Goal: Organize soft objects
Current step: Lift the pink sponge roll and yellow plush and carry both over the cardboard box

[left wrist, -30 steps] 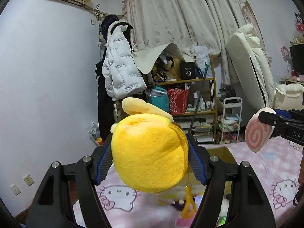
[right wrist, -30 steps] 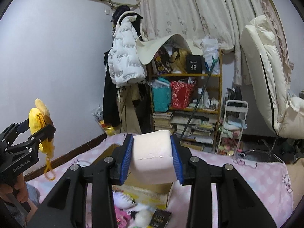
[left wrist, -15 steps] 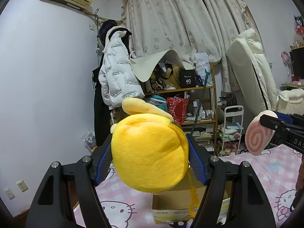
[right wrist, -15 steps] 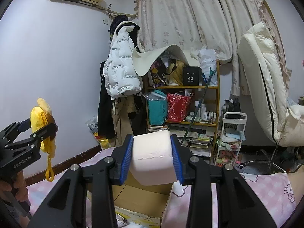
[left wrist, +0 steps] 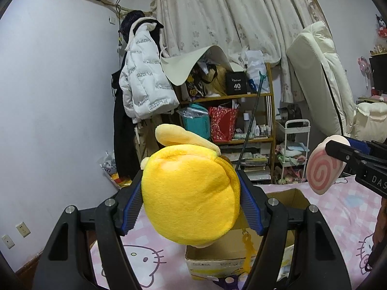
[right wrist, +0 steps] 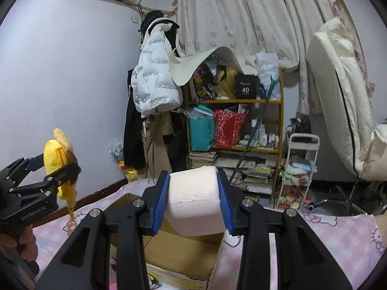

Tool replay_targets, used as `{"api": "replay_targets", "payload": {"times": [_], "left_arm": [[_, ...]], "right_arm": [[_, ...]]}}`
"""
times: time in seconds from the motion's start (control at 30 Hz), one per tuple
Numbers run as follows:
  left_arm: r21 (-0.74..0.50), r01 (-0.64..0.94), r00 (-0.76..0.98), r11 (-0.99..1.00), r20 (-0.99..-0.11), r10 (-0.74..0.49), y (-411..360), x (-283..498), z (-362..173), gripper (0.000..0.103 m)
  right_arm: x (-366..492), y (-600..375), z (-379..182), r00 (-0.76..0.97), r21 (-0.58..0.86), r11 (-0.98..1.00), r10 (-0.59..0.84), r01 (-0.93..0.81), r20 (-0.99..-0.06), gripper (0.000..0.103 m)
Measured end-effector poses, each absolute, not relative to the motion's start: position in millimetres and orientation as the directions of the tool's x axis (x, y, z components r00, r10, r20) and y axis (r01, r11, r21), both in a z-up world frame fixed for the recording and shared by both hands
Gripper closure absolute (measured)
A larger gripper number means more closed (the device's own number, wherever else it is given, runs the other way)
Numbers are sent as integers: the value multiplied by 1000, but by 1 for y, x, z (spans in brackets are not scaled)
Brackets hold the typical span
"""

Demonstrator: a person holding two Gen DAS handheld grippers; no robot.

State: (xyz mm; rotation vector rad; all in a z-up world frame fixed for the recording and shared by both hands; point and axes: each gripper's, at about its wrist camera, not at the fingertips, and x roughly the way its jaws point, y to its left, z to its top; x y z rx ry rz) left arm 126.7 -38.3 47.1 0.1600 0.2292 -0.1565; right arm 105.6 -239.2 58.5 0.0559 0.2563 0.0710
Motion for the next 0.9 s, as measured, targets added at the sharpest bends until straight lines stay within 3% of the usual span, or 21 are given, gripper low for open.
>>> {"api": "replay_targets", "payload": {"times": [0.43, 0.9], "left_arm": [[134, 204, 937, 970, -315, -154, -47, 158, 19, 32], [102, 258, 862, 961, -474, -181, -58, 183, -11, 31]], "right_arm": [[131, -245, 21, 943, 85, 993, 110, -88, -314, 62], [143, -245, -9, 912, 93, 990, 133, -105, -388, 61]]}}
